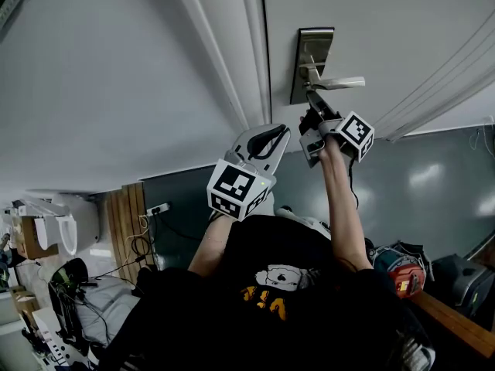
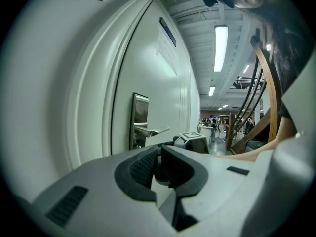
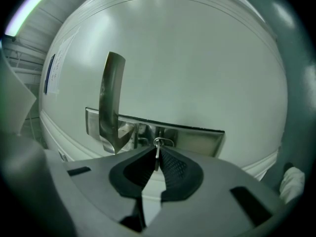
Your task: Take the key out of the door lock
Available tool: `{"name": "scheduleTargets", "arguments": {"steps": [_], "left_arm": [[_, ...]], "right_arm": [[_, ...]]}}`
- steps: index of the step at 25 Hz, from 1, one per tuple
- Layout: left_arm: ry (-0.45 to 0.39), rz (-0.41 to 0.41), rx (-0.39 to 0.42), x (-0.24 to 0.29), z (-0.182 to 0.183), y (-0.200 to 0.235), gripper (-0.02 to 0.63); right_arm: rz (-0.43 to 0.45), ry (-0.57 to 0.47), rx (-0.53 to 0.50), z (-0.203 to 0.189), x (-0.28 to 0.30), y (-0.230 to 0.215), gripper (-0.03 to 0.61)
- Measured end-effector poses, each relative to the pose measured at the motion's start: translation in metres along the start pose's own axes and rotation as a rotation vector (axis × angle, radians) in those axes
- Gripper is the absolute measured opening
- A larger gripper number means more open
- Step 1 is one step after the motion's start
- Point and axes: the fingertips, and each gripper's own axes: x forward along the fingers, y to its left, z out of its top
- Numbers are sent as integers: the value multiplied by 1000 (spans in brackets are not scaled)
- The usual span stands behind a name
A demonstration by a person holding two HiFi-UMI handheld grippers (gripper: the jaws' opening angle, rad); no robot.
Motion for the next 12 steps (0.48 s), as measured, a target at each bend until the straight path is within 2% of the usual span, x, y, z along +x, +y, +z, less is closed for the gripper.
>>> {"name": "scheduleTargets", "arguments": {"steps": [12], "left_arm": [[-4,13,-5,-4,1,4,29]], "right_arm": [[-5,-19,51,-2,-6,-1,21]]}}
